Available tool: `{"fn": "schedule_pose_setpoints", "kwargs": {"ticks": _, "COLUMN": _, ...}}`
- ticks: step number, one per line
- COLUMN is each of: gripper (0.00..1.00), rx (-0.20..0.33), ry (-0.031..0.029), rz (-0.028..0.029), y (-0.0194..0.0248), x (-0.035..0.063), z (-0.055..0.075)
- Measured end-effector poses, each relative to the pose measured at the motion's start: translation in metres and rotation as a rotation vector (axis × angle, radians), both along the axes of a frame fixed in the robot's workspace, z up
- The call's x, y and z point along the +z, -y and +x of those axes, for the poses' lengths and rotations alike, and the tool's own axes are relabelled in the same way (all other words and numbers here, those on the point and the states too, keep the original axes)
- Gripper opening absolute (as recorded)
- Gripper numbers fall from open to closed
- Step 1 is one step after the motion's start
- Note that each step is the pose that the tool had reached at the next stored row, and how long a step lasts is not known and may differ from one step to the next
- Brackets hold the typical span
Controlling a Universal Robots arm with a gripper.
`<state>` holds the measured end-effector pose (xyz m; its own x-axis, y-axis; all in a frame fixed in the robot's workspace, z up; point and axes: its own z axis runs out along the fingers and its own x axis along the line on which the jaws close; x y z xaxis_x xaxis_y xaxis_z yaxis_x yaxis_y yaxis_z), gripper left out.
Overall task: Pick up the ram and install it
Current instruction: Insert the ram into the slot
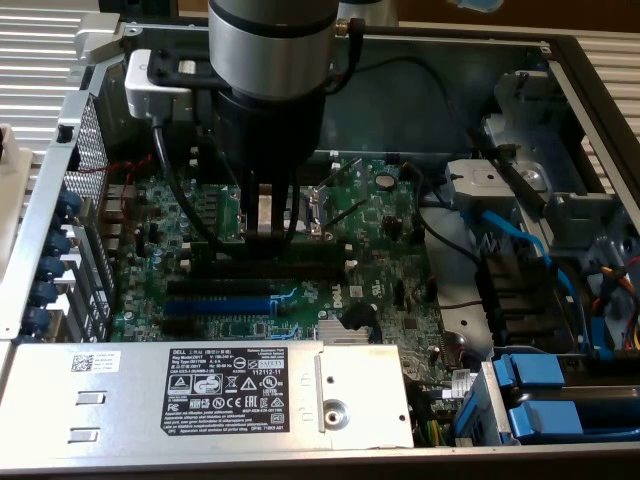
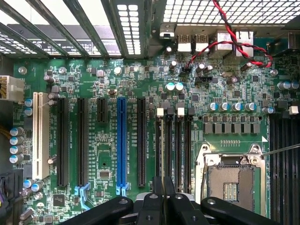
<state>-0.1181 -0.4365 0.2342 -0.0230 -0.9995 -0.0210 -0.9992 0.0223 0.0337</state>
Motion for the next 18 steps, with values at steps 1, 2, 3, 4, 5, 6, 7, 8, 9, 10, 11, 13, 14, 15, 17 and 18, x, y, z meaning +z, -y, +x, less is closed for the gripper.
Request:
{"fn": "schedule_pose_setpoints", "kwargs": {"ticks": 1, "gripper": 0.12, "rx": 0.000, "ry": 0.0008, "rz": 0.0000, "y": 0.0000, "x": 0.0000, "z": -0.0001}}
{"fn": "schedule_pose_setpoints", "kwargs": {"ticks": 2, "gripper": 0.12, "rx": 0.000, "ry": 0.0017, "rz": -0.0002, "y": -0.0001, "x": 0.0000, "z": -0.0002}}
{"fn": "schedule_pose_setpoints", "kwargs": {"ticks": 3, "gripper": 0.12, "rx": 0.000, "ry": 0.0024, "rz": -0.0002, "y": -0.0001, "x": -0.0001, "z": -0.0002}}
{"fn": "schedule_pose_setpoints", "kwargs": {"ticks": 4, "gripper": 0.12, "rx": 0.000, "ry": 0.0030, "rz": -0.0002, "y": -0.0001, "x": -0.0002, "z": -0.0002}}
{"fn": "schedule_pose_setpoints", "kwargs": {"ticks": 5, "gripper": 0.12, "rx": 0.000, "ry": 0.0033, "rz": -0.0001, "y": -0.0001, "x": -0.0002, "z": -0.0004}}
{"fn": "schedule_pose_setpoints", "kwargs": {"ticks": 6, "gripper": 0.12, "rx": 0.000, "ry": 0.0036, "rz": 0.0000, "y": -0.0001, "x": -0.0003, "z": -0.0007}}
{"fn": "schedule_pose_setpoints", "kwargs": {"ticks": 7, "gripper": 0.12, "rx": 0.000, "ry": 0.0037, "rz": 0.0000, "y": -0.0001, "x": -0.0003, "z": -0.0008}}
{"fn": "schedule_pose_setpoints", "kwargs": {"ticks": 8, "gripper": 0.12, "rx": 0.000, "ry": 0.0036, "rz": -0.0001, "y": -0.0001, "x": -0.0003, "z": -0.0008}}
{"fn": "schedule_pose_setpoints", "kwargs": {"ticks": 9, "gripper": 0.12, "rx": 0.000, "ry": 0.0036, "rz": -0.0001, "y": -0.0001, "x": -0.0003, "z": -0.0008}}
{"fn": "schedule_pose_setpoints", "kwargs": {"ticks": 10, "gripper": 0.12, "rx": 0.000, "ry": 0.0036, "rz": -0.0001, "y": -0.0001, "x": -0.0003, "z": -0.0009}}
{"fn": "schedule_pose_setpoints", "kwargs": {"ticks": 11, "gripper": 0.12, "rx": 0.000, "ry": 0.0036, "rz": -0.0001, "y": -0.0001, "x": -0.0003, "z": -0.0009}}
{"fn": "schedule_pose_setpoints", "kwargs": {"ticks": 13, "gripper": 0.12, "rx": 0.000, "ry": 0.0035, "rz": -0.0002, "y": 0.0003, "x": -0.0002, "z": -0.0010}}
{"fn": "schedule_pose_setpoints", "kwargs": {"ticks": 14, "gripper": 0.12, "rx": 0.000, "ry": 0.0035, "rz": -0.0001, "y": 0.0007, "x": -0.0003, "z": -0.0009}}
{"fn": "schedule_pose_setpoints", "kwargs": {"ticks": 15, "gripper": 0.12, "rx": 0.000, "ry": 0.0035, "rz": -0.0001, "y": 0.0009, "x": -0.0003, "z": -0.0009}}
{"fn": "schedule_pose_setpoints", "kwargs": {"ticks": 17, "gripper": 0.12, "rx": 0.000, "ry": 0.0033, "rz": 0.0000, "y": 0.0009, "x": -0.0003, "z": -0.0009}}
{"fn": "schedule_pose_setpoints", "kwargs": {"ticks": 18, "gripper": 0.12, "rx": 0.000, "ry": 0.0034, "rz": 0.0000, "y": 0.0009, "x": -0.0003, "z": -0.0008}}
